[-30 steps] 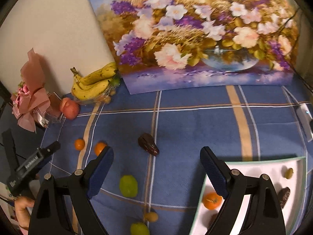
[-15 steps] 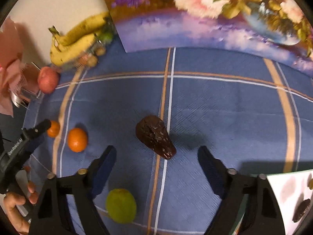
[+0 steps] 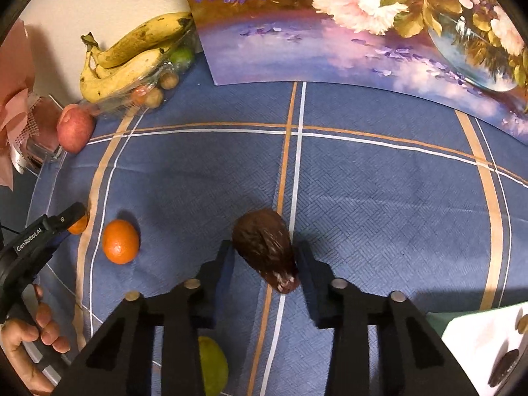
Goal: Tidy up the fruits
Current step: 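Grasp a mandarin orange with the left tool while the right tool grasps a wrinkled date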
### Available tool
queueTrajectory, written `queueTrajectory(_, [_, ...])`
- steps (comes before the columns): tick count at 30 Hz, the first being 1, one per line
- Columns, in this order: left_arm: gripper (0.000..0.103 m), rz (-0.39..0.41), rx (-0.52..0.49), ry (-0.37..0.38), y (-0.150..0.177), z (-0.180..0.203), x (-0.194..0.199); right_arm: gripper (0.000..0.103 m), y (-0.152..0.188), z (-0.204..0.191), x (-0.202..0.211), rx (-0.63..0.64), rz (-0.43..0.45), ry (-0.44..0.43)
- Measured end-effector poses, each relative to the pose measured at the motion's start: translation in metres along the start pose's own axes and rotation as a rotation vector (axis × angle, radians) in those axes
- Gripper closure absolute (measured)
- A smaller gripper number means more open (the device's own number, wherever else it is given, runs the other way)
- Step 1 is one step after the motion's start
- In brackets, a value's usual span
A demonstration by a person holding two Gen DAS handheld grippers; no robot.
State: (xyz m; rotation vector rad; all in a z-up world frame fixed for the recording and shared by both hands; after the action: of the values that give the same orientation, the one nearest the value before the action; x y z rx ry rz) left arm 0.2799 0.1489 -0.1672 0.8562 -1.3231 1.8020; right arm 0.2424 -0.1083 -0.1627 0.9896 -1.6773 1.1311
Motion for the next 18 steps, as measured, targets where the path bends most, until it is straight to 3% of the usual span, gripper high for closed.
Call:
queueTrajectory(7, [0.066,-0.020,-0.006,0.039,0.008,0.023,0.019,0.068,0.008,0.001,0.029,0.000,0.038,-0.022])
queueTrajectory(18, [0.066,0.037,-0.091,0.072,0.013,0.078,0.104,0.068,0.044,0.014,0.104,-0.042,0.086,-0.050])
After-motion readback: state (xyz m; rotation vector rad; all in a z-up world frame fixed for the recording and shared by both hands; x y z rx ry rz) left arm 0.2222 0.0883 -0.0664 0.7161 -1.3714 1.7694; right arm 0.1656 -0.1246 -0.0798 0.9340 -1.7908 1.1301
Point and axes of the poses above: each gripper's, at about its wrist camera, not at the fingertips, and x roughly against the way its jaws point, z to its right, y to its underside, the point moved 10 cm from there along -x, roughly the way its jaws point, and after that the axes turned 13 degrees about -x, right-handed, at the moved point
